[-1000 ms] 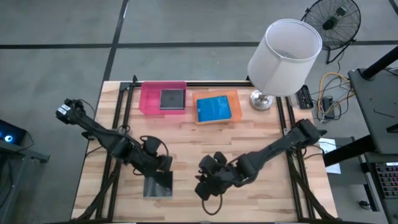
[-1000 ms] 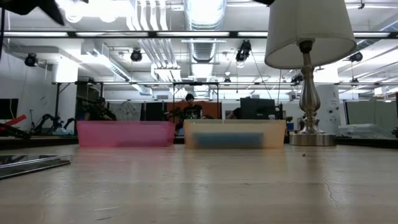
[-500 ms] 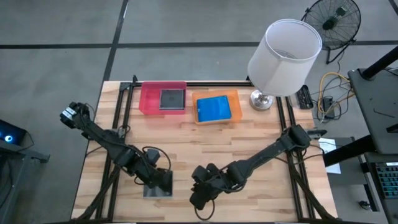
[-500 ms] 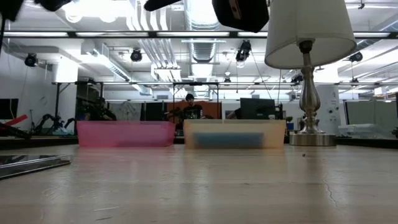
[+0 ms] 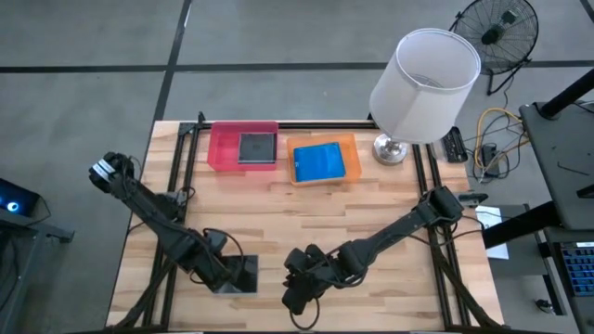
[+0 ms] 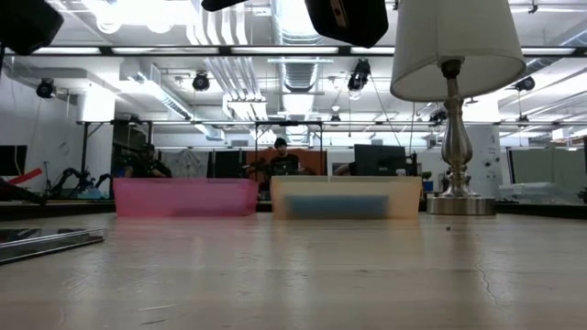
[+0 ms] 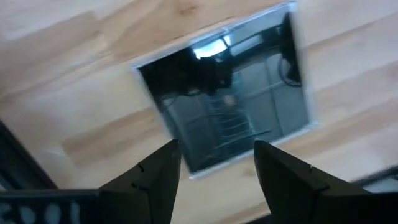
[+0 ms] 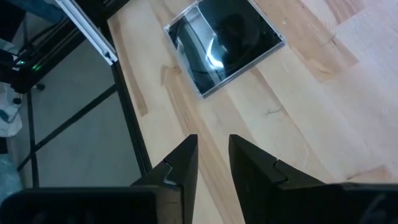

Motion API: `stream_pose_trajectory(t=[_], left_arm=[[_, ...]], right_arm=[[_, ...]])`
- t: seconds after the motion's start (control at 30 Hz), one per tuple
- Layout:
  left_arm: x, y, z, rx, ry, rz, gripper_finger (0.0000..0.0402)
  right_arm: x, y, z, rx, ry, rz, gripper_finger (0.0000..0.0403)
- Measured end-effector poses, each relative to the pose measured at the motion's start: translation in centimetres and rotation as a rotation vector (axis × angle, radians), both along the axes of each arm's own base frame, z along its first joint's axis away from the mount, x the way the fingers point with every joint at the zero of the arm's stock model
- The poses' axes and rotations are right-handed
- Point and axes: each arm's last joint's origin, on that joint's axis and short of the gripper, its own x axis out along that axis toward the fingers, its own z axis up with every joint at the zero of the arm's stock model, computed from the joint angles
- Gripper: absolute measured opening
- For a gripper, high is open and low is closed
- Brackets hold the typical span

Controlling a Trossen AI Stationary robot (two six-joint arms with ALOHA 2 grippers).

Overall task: Pick & place jewel cases by type
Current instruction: Put the black CD case into the pink bin

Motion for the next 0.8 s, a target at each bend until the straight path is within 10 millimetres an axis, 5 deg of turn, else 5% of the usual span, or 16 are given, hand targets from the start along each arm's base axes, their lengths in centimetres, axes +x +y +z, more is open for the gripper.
stream_pose_trajectory(t=[0.33,0.8], left_arm=[[-1.9,-0.5,-3.3,0.005,0.043,-0.027,0.0186],[-3.6,-1.4,-7.3,-0.080,-0.101,0.264,0.0186]], right_arm=[[0.0,0.0,-0.1,-0.003,0.002,0.001,0.0072],[0.0,0.0,-0.1,0.007,0.009,0.011,0.0069]])
